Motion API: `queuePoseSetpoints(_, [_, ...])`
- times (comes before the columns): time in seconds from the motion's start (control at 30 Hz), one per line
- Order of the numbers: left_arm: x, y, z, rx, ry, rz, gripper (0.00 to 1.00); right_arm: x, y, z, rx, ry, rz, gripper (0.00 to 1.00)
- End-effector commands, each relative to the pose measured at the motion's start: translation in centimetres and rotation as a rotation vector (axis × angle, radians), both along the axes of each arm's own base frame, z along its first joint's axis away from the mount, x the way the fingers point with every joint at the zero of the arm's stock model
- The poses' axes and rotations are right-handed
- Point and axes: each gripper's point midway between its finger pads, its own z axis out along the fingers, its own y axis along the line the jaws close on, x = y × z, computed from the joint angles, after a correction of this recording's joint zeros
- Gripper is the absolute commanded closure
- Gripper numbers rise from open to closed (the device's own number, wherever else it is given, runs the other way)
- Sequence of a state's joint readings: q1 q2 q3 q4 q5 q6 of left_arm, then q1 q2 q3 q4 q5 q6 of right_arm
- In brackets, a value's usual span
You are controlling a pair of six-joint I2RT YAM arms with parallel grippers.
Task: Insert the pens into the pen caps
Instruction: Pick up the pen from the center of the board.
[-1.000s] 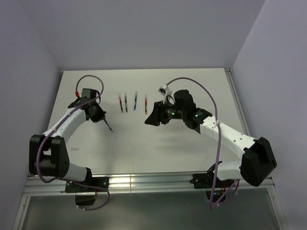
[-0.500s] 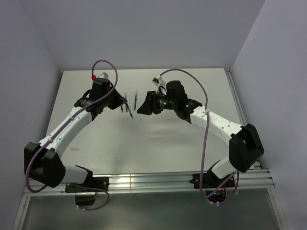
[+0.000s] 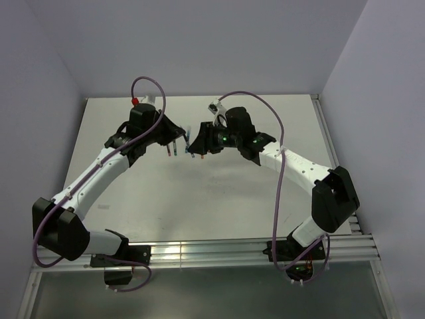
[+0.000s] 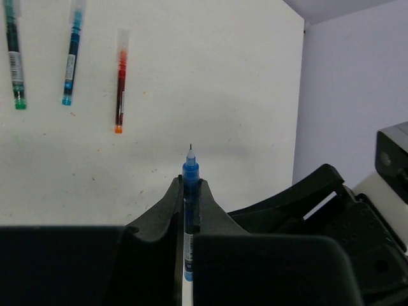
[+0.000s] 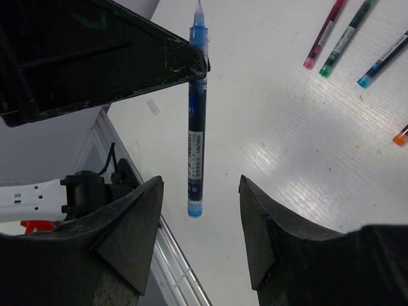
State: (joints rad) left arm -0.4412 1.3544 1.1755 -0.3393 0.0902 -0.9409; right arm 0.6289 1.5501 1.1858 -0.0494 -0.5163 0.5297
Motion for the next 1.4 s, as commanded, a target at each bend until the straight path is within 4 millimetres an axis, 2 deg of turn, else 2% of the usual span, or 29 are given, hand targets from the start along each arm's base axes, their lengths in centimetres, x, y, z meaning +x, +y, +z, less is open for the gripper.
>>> queuePoseSetpoints(0.0, [0.4, -1.4, 3.6, -0.069, -0.087, -0.026, 1.00, 0.6, 0.6, 1.8, 0.017, -0.052, 0.006, 0.41])
queuePoseSetpoints(0.17, [0.4, -2.5, 3.2, -0.081, -0.074, -0.042, 1.00, 0.4, 0.8, 1.8, 0.018, -0.051, 0.011, 0.41])
queuePoseSetpoints(0.33, [0.0, -4.1, 3.6, -0.090, -0.086, -0.078, 1.00, 0.2, 1.0, 1.6, 0.020, -0.035, 0.022, 0.43])
queuePoseSetpoints(0.57, [-0.4, -5.7, 3.6, -0.097, -0.082, -0.109, 1.00, 0.1, 1.0, 1.2, 0.015, -0.024, 0.017, 0.53])
queuePoseSetpoints(0.7, [-0.5, -6.0, 3.6, -0.091, -0.084, -0.115, 1.00, 0.1, 0.9, 1.0, 0.009, -0.017, 0.015, 0.62])
queuePoseSetpoints(0.77, [-0.4, -5.8, 3.7, -0.087, -0.086, -0.105, 1.00, 0.1, 0.8, 0.8, 0.002, -0.015, 0.009, 0.71])
queuePoseSetpoints(0.97, [-0.4, -5.7, 3.9, -0.088, -0.087, -0.100, 1.00, 0.2, 0.4, 0.5, -0.017, -0.014, -0.008, 0.77])
queuePoseSetpoints(1.03, [-0.5, -5.9, 3.9, -0.091, -0.089, -0.105, 1.00, 0.4, 0.3, 0.3, -0.028, -0.018, -0.021, 0.86])
queuePoseSetpoints(1.07, [-0.6, -6.0, 3.9, -0.093, -0.090, -0.115, 1.00, 0.5, 0.2, 0.2, -0.037, -0.015, -0.027, 1.00])
queuePoseSetpoints(1.1, [-0.7, -6.0, 4.0, -0.096, -0.092, -0.119, 0.99, 0.6, 0.1, 0.1, -0.045, -0.014, -0.029, 1.00])
queuePoseSetpoints(1.17, [-1.0, -5.9, 4.0, -0.093, -0.092, -0.121, 0.91, 0.8, -0.1, -0.1, -0.061, -0.022, -0.039, 1.00])
queuePoseSetpoints(1.2, [-1.0, -5.7, 4.1, -0.087, -0.095, -0.112, 0.81, 0.9, -0.2, -0.2, -0.066, -0.025, -0.044, 1.00])
queuePoseSetpoints(1.27, [-1.3, -5.1, 4.2, -0.075, -0.096, -0.097, 0.73, 1.0, -0.4, -0.2, -0.075, -0.033, -0.052, 1.00])
queuePoseSetpoints(1.3, [-1.4, -4.8, 4.1, -0.068, -0.095, -0.088, 0.65, 0.9, -0.5, -0.1, -0.074, -0.037, -0.055, 1.00])
queuePoseSetpoints(1.37, [-1.7, -4.2, 4.4, -0.058, -0.095, -0.066, 0.58, 0.8, -0.6, 0.0, -0.074, -0.040, -0.054, 1.00])
